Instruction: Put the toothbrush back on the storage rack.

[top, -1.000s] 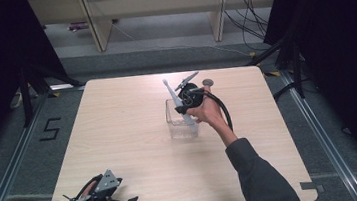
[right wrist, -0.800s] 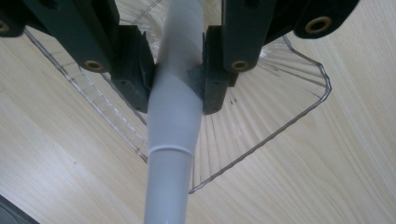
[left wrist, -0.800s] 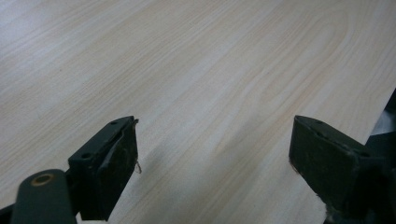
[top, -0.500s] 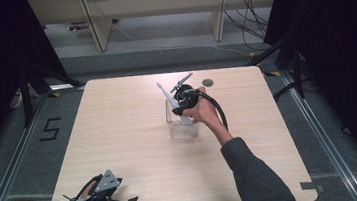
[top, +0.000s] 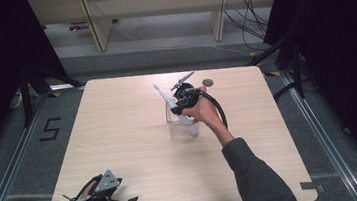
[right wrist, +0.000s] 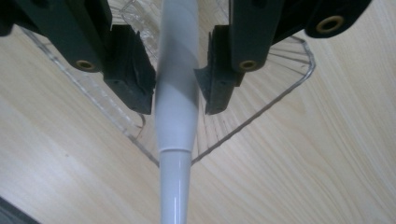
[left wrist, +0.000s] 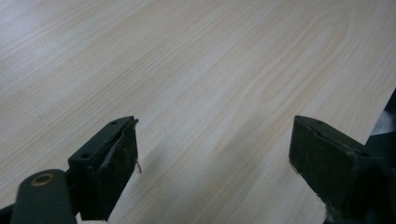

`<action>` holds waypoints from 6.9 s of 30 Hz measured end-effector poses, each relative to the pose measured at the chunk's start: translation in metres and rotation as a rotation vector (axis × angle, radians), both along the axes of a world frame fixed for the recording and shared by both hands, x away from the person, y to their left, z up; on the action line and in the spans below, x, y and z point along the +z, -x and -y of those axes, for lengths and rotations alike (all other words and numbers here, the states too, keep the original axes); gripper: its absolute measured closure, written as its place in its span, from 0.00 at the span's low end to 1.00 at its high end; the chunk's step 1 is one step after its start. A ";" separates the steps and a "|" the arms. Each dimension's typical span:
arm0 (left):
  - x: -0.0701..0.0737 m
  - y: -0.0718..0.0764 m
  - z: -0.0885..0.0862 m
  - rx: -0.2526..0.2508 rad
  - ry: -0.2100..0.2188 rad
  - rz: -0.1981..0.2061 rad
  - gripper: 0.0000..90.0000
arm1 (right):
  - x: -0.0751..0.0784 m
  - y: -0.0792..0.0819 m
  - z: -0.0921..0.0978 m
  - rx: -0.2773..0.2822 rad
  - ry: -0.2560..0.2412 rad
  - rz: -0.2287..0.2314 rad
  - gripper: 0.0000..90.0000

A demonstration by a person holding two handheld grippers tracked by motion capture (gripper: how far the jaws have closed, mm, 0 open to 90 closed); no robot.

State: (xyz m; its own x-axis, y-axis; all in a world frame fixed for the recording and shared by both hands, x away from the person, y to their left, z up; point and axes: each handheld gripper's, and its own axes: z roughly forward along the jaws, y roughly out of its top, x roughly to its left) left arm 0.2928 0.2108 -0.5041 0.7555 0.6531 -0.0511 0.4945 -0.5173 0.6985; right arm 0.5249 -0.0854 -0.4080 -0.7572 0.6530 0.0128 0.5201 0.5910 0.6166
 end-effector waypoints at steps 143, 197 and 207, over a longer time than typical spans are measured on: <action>0.000 0.001 -0.001 0.012 0.000 -0.001 0.17 | -0.019 0.123 0.142 -0.090 -0.325 0.121 0.31; 0.001 0.000 -0.002 0.012 -0.012 0.006 0.17 | -0.067 0.172 0.175 -0.112 -0.333 0.055 0.23; 0.001 0.000 -0.002 0.009 -0.018 0.006 0.17 | -0.073 0.180 0.181 -0.111 -0.316 0.041 0.21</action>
State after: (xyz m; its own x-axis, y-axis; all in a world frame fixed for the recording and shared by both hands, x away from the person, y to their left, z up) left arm 0.2925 0.2131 -0.5032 0.7499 0.6606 -0.0347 0.4951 -0.5257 0.6918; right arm 0.3449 -0.2660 -0.4813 -0.6856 0.7003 0.1987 0.5417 0.3085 0.7819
